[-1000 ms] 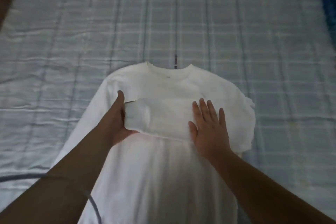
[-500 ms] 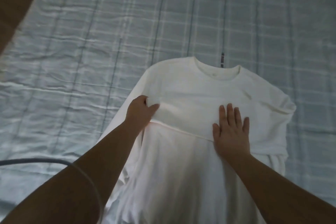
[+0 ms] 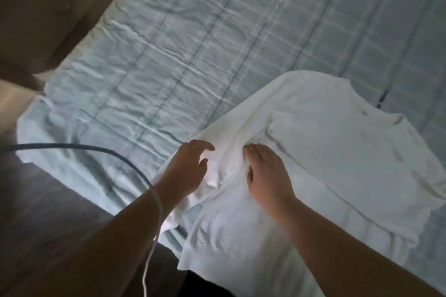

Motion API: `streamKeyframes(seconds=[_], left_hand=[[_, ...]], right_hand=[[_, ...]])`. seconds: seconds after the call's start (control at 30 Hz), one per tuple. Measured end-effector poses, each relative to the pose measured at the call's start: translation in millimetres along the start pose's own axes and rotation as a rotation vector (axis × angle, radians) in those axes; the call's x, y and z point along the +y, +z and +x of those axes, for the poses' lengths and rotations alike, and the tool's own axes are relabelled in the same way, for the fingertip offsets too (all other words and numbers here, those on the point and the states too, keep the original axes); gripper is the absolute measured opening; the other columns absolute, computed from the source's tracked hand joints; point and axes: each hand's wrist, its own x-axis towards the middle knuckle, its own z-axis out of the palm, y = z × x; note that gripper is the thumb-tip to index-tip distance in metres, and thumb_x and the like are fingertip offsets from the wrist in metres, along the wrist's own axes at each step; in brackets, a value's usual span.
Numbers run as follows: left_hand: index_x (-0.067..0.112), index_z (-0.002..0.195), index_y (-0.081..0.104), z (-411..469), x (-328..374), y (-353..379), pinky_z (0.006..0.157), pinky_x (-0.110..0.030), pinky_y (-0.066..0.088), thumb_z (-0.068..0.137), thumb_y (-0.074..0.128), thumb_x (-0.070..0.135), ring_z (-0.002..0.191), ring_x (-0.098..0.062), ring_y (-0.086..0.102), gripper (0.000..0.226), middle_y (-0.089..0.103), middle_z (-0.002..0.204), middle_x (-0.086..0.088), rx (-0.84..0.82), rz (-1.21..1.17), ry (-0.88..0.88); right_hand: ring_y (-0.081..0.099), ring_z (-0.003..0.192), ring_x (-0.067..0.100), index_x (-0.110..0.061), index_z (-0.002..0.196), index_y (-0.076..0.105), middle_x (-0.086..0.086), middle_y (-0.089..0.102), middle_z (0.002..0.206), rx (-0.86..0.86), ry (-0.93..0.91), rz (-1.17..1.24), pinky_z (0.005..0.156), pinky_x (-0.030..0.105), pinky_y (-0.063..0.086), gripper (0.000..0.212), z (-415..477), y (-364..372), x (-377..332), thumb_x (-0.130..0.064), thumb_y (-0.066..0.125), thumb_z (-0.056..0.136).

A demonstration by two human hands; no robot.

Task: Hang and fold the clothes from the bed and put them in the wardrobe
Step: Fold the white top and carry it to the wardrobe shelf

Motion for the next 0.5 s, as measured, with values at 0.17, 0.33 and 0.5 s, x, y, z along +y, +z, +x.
streamKeyframes(seconds=[0.17, 0.33, 0.5], left_hand=[[0.037, 0.113, 0.066, -60, -54, -1, 0.1, -0.047, 0.047, 0.081, 0.058, 0.053, 0.131, -0.018, 0.049, 0.036, 0.063, 0.129, 0.011, -0.023, 0.153, 0.011], [0.026, 0.125, 0.059, -94, -77, 1, 0.115, -0.046, 0.035, 0.086, 0.059, 0.06, 0.145, -0.022, 0.033, 0.052, 0.052, 0.143, 0.003, 0.112, 0.31, 0.21], [0.023, 0.127, 0.057, -124, -104, -9, 0.121, -0.056, 0.016, 0.078, 0.059, 0.074, 0.15, -0.028, 0.023, 0.07, 0.044, 0.15, -0.002, 0.159, 0.379, 0.193]], right_hand=[[0.054, 0.118, 0.028, -0.021, 0.15, 0.034, 0.005, 0.055, 0.133, 0.011, 0.025, -0.136, 0.088, 0.044, 0.044, 0.081, 16, 12, -39, -0.03, 0.069, 0.077], [0.051, 0.115, 0.037, -0.029, 0.153, 0.027, 0.016, 0.046, 0.14, 0.055, -0.05, -0.188, 0.087, 0.05, 0.044, 0.088, 33, 24, -62, -0.033, 0.073, 0.077], [0.053, 0.098, 0.036, -0.029, 0.114, 0.064, 0.01, 0.053, 0.12, 0.144, -0.046, -0.193, 0.081, 0.044, 0.043, 0.037, 67, 22, -75, -0.029, 0.064, 0.077]])
